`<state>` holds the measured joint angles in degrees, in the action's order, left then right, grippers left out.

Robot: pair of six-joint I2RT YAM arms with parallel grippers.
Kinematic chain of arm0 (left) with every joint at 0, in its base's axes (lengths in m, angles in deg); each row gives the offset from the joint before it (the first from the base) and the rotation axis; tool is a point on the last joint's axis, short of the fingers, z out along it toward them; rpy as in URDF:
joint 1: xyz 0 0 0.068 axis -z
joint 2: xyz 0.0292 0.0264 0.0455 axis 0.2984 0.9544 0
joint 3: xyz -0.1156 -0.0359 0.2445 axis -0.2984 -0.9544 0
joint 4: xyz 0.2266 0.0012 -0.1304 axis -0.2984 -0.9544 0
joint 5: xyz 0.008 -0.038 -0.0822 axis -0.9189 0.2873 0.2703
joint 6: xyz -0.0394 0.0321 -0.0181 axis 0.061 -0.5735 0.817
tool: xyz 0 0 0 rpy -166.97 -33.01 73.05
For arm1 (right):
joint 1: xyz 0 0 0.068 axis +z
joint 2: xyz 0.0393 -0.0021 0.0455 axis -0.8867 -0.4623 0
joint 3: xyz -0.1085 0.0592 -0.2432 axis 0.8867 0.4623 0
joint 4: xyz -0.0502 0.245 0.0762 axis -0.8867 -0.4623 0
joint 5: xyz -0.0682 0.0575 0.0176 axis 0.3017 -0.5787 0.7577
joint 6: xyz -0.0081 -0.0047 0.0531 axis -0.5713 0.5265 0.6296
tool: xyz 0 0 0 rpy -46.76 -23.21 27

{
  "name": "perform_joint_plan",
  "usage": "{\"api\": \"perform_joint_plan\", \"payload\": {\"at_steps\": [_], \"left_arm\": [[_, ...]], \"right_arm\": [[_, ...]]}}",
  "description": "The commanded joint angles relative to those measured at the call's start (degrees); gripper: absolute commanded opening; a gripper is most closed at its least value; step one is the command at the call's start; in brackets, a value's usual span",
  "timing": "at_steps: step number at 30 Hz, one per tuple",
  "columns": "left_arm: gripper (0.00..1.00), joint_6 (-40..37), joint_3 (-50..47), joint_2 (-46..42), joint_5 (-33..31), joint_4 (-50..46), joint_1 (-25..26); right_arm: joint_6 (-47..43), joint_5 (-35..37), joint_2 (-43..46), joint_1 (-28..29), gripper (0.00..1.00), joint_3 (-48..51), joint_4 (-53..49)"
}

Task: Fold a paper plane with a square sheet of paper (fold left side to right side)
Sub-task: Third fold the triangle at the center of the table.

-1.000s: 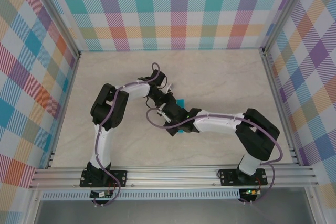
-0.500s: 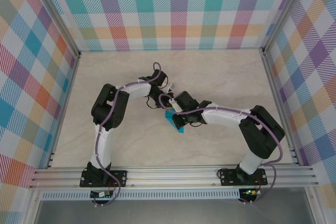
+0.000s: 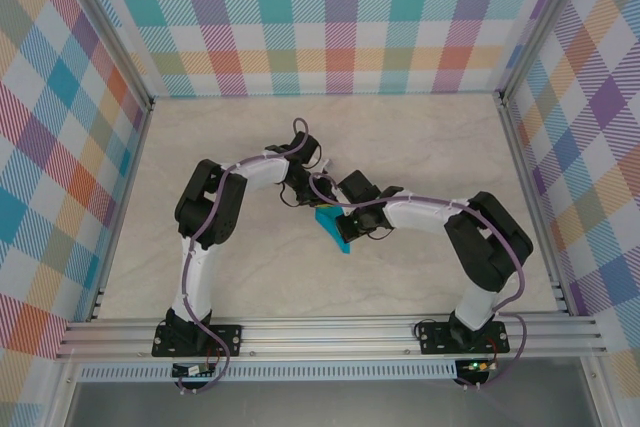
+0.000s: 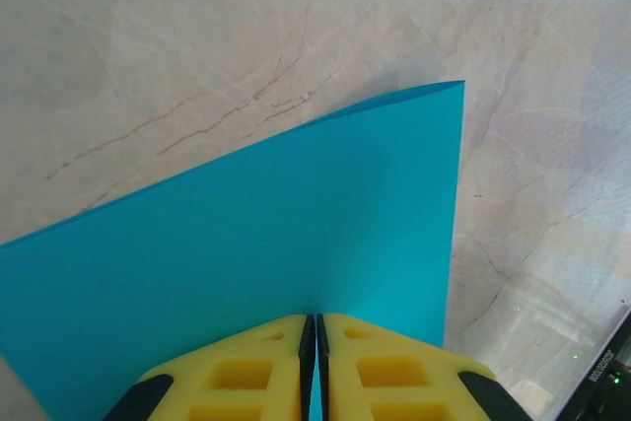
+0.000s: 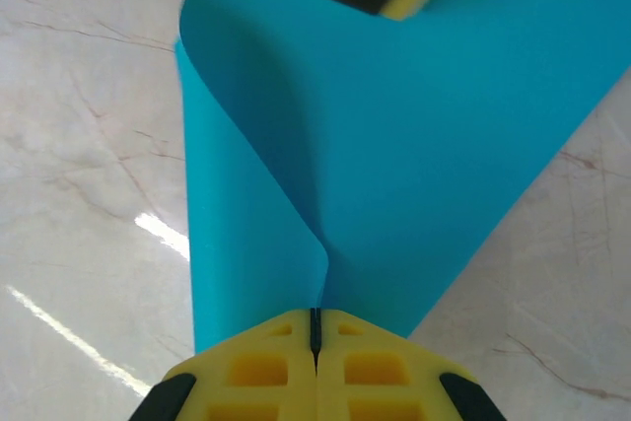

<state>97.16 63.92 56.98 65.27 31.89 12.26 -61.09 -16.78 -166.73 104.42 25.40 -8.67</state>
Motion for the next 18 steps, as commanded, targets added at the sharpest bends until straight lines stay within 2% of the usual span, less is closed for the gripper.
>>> {"api": "perform_joint_plan", "payload": {"at_steps": [1, 18], "left_arm": [[0.12, -1.14, 0.14, 2.34, -3.15, -2.99, 1.10], [0.11, -1.06, 0.14, 2.21, -3.39, -2.97, 1.22]], "right_arm": [[0.91, 0.11, -0.66, -0.69, 0.00, -1.87, -1.11], [0.71, 0.90, -2.08, -1.68, 0.00, -3.89, -1.78]]}}
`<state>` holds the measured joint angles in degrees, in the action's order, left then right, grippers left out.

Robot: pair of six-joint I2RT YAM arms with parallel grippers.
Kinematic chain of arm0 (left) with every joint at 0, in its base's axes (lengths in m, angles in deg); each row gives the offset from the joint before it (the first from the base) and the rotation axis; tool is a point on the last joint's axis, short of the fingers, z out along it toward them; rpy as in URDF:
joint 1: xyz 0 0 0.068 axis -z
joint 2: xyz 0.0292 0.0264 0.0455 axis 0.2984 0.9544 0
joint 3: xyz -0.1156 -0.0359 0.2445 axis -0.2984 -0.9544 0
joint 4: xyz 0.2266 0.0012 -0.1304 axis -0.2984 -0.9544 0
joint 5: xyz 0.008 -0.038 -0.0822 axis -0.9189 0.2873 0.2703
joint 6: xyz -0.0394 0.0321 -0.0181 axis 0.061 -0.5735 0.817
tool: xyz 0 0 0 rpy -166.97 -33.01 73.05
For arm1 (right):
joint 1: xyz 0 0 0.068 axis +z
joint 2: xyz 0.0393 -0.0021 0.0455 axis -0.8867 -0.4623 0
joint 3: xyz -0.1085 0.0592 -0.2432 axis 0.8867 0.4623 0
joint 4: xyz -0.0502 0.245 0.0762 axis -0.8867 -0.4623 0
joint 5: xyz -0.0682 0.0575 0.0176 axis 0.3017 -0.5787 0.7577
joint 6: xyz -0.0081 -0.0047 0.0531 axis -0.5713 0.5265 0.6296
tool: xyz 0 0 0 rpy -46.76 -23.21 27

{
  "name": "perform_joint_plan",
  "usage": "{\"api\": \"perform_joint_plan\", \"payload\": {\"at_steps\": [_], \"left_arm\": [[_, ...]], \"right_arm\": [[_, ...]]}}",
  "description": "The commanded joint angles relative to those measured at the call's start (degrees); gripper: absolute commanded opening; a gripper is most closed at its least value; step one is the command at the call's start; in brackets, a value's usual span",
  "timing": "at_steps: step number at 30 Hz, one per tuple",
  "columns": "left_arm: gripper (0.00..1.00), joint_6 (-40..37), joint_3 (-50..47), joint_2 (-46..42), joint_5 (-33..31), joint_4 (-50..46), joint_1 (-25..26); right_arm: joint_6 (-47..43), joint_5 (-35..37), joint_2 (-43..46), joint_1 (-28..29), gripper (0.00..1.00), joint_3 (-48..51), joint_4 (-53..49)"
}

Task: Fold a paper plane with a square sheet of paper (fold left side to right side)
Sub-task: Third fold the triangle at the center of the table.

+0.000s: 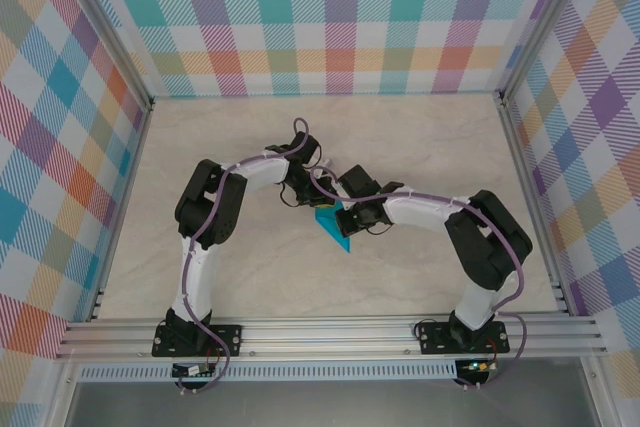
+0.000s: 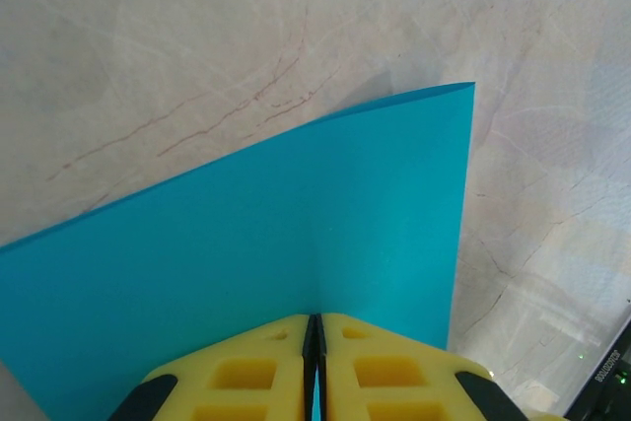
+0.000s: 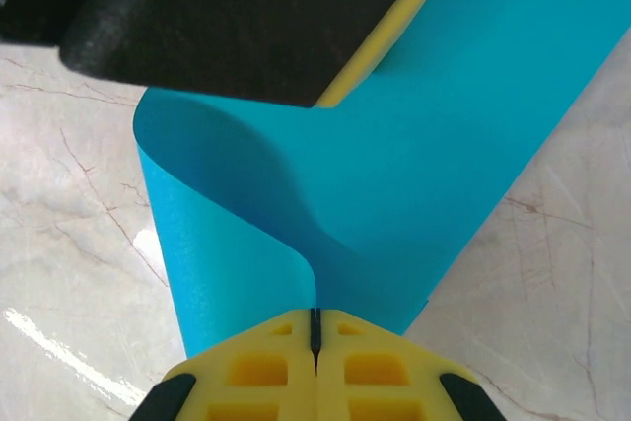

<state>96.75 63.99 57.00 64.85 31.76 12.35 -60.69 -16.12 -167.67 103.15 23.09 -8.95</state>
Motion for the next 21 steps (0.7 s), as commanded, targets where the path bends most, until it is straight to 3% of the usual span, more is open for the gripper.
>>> {"api": "perform_joint_plan", "payload": {"at_steps": [1, 21], "left_arm": [[0.12, -0.70, 0.08, 2.13, -3.02, -2.87, 1.14], [0.11, -0.78, 0.08, 2.08, -3.18, -2.87, 1.29]], "right_arm": [[0.30, 0.38, -1.30, -0.43, 0.00, -1.65, -1.60], [-0.25, 0.87, -2.89, -0.87, 0.00, -2.79, -1.65]]}}
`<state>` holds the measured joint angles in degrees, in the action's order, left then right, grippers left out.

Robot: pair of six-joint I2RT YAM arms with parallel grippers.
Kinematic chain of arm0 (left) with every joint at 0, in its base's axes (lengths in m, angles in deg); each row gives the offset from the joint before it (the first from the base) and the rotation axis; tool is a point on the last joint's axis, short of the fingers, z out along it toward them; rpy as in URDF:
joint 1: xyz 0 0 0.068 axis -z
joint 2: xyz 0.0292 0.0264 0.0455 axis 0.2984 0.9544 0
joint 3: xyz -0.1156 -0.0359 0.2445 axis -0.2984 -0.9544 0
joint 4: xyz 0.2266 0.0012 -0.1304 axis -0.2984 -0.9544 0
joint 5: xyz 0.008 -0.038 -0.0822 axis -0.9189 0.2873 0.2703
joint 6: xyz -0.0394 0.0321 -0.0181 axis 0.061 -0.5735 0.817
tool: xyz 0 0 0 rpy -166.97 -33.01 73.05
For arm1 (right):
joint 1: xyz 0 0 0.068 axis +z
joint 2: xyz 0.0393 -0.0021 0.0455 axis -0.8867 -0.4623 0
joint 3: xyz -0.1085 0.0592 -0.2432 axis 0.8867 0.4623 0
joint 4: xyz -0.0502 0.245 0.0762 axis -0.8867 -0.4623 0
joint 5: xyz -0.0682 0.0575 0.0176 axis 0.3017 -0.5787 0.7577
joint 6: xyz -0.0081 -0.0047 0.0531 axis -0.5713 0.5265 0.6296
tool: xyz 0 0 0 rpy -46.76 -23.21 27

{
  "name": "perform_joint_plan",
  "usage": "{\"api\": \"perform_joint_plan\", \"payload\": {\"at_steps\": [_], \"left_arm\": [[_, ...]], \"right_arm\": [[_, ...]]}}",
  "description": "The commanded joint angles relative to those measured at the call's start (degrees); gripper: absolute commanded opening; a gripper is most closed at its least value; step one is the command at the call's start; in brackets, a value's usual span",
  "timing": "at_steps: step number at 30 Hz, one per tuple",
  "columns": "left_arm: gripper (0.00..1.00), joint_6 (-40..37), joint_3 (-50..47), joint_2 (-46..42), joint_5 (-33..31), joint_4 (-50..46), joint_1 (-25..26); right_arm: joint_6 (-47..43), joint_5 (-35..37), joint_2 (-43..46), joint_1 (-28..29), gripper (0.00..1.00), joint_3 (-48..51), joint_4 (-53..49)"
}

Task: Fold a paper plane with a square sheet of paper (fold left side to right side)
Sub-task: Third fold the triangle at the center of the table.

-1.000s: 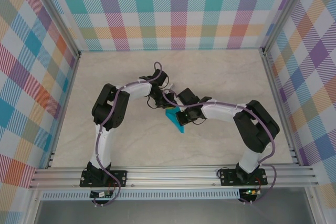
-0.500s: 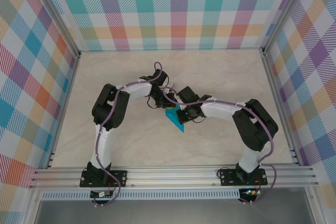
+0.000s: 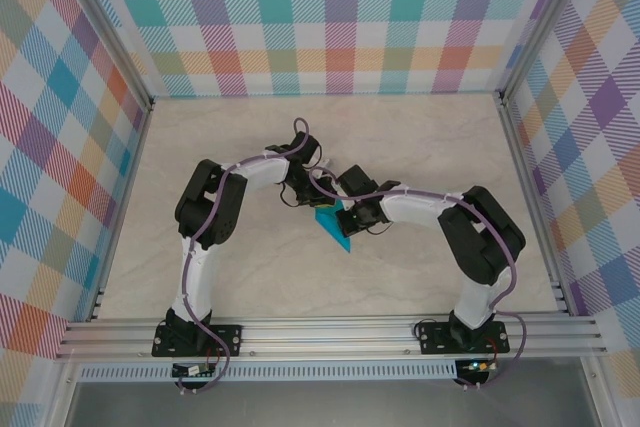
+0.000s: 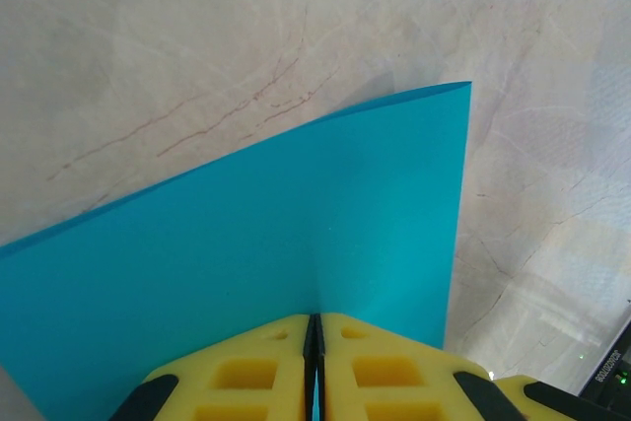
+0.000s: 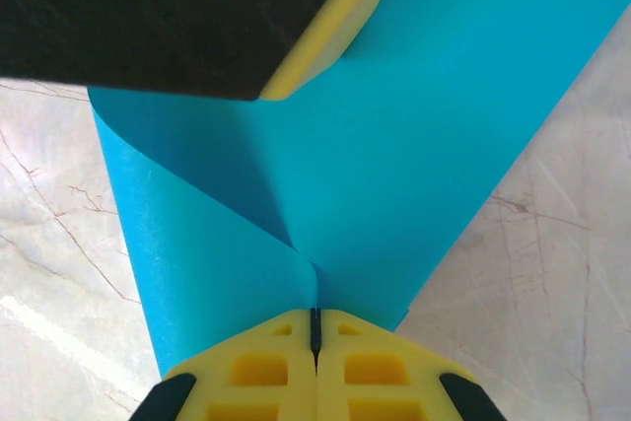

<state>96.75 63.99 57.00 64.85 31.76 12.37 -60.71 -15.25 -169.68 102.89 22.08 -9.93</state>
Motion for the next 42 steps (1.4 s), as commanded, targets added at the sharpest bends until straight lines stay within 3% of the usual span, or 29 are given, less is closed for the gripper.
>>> {"api": "perform_joint_plan", "payload": {"at_steps": [1, 42], "left_arm": [[0.11, -0.72, 0.04, 2.03, -3.22, -2.98, 1.28], [0.13, -1.00, 1.01, 0.61, -3.27, -3.79, 1.29]], "right_arm": [[-0.29, -0.01, -1.03, -0.59, 0.00, -2.03, -0.86], [-0.04, -0.54, -5.41, -0.43, 0.00, -0.33, -4.31]]}}
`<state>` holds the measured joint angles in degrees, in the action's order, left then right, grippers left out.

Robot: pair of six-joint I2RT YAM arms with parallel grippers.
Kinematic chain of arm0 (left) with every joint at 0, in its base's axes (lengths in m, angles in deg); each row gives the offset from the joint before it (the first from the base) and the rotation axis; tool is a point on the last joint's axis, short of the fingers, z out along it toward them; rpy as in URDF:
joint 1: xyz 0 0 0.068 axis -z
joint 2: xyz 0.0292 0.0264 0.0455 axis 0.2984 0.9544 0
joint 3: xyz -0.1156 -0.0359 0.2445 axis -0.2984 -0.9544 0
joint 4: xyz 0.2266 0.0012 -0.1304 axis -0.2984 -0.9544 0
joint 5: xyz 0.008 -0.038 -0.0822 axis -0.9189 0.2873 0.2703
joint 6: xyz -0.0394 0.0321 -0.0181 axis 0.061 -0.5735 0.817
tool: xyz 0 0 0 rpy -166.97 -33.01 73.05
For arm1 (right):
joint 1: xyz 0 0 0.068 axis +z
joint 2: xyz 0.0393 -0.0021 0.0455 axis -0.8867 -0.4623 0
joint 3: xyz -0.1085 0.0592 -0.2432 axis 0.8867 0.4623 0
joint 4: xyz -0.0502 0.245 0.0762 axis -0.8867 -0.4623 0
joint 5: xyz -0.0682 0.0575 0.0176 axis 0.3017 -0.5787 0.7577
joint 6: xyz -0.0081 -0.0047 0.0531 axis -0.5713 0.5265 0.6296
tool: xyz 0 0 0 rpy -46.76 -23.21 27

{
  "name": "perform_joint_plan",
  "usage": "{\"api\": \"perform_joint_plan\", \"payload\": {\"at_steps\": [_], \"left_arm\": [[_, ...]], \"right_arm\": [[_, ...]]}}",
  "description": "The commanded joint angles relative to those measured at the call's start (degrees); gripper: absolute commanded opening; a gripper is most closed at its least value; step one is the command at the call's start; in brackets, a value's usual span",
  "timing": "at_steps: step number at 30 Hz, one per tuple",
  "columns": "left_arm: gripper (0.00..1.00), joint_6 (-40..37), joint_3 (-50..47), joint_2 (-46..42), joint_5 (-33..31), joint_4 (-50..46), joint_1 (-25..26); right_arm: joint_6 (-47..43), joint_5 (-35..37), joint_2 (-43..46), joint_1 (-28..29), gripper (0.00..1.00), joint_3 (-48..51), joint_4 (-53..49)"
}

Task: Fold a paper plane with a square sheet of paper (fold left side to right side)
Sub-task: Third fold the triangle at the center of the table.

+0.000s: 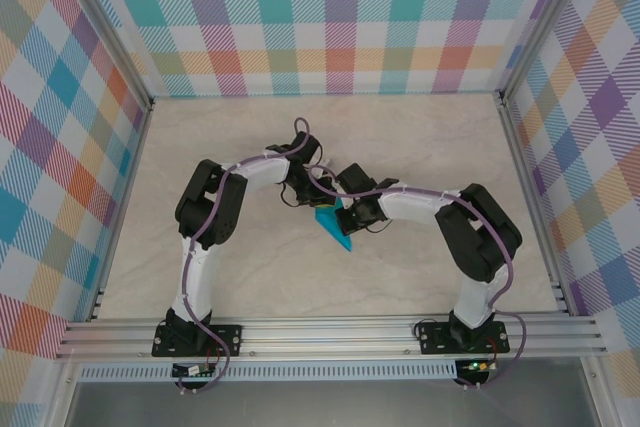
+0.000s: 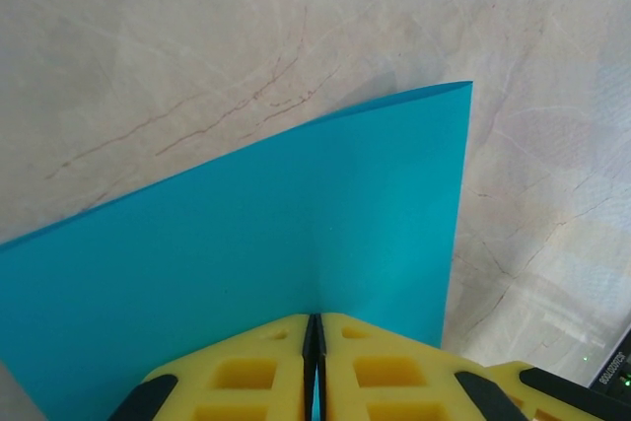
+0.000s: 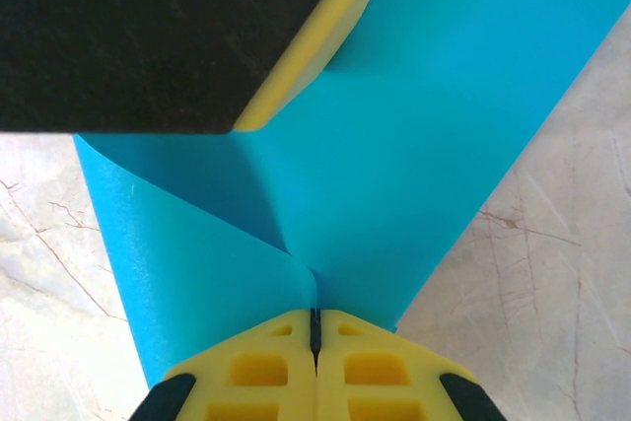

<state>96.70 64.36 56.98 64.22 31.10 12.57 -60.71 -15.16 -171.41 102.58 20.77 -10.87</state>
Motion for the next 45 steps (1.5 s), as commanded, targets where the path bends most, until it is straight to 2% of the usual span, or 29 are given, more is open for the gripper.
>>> {"api": "perform_joint_plan", "payload": {"at_steps": [1, 5, 10, 16, 19, 23, 28, 34, 45], "left_arm": [[0.14, -0.95, 0.74, 0.39, -2.73, -3.27, 1.09], [0.19, -1.32, 1.91, -1.45, -2.54, -4.66, -0.05], [0.31, -2.07, 4.89, -3.91, -1.53, -7.40, -3.21], [0.35, -2.39, 5.09, -7.41, -0.13, -8.77, -7.48], [0.27, -1.47, 0.56, -10.66, 1.78, -6.52, -8.82], [0.17, 2.71, -8.52, -15.63, 7.84, 0.04, -8.53], [0.13, 10.70, -17.69, -20.89, 10.39, 7.48, -6.23], [0.13, 12.91, -18.57, -18.21, 9.61, 8.61, -2.14], [0.12, 14.66, -17.58, -13.87, 7.37, 10.29, 0.39]], "right_arm": [[-0.06, -0.63, -3.81, -0.12, 0.00, 1.05, -3.47], [-0.14, -0.71, -4.03, -0.12, 0.00, 1.35, -3.87], [-0.31, -0.89, -4.24, -0.09, 0.00, 1.53, -4.25], [-0.40, -1.15, -4.68, 0.22, 0.00, 1.19, -4.41], [-0.45, -1.33, -4.78, 0.40, 0.00, 0.92, -4.42], [-0.82, -1.00, -5.24, 0.57, 0.00, 0.23, -5.16], [-0.94, -1.04, -5.20, 0.66, 0.00, 0.35, -5.12], [-0.94, -0.87, -5.31, 0.75, 0.00, 0.22, -5.31], [-0.86, -0.70, -5.27, 0.84, 0.00, -0.05, -5.59]]}}
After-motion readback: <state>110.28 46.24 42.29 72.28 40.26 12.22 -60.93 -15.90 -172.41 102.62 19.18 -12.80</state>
